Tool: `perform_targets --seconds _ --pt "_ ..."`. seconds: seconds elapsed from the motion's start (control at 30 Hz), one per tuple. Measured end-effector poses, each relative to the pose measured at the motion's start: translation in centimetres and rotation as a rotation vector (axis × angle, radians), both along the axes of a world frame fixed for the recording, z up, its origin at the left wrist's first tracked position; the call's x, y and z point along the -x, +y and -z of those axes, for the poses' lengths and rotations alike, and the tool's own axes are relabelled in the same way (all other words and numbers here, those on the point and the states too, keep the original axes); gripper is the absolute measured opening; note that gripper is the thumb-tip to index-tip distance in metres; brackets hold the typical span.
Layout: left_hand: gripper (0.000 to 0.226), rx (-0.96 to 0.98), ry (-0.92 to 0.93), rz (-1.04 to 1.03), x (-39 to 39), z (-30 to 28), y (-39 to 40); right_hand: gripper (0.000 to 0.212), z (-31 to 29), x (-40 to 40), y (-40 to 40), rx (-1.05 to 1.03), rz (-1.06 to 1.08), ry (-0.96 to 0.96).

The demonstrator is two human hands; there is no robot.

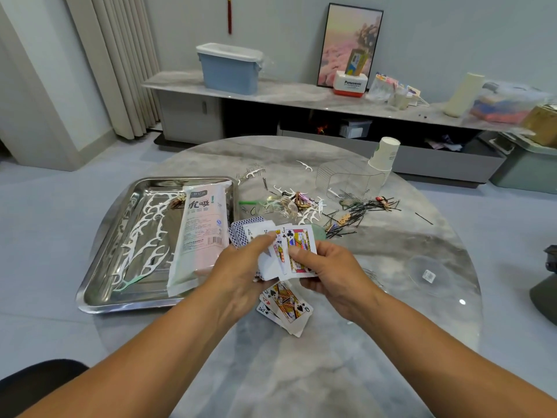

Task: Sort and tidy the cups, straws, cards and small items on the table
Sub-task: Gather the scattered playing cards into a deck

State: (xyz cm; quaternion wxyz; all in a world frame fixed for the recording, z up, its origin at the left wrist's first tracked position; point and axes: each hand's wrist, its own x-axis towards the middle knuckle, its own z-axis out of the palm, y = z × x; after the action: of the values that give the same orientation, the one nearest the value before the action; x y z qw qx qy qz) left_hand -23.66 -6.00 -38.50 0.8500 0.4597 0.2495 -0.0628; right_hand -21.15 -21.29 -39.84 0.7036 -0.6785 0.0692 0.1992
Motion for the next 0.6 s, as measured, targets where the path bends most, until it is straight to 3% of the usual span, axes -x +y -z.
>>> perform_targets --seconds 0.23,0.47,0.6 --pt "0.031 -0.095 -0.071 0.010 0.4 0.2 -0.1 0.020 -0.6 0.0 -0.2 -0.074 -0.038 0.056" --pt "0.028 -0.022 -0.026 -0.102 0.2 -0.1 0.1 0.018 -0.2 -0.4 -0.2 -0.047 0.019 0.061" --pt "0.030 0.001 0.051 -0.206 -0.6 -0.2 1.9 0.010 0.8 -0.7 -1.0 0.245 0.037 -0.066"
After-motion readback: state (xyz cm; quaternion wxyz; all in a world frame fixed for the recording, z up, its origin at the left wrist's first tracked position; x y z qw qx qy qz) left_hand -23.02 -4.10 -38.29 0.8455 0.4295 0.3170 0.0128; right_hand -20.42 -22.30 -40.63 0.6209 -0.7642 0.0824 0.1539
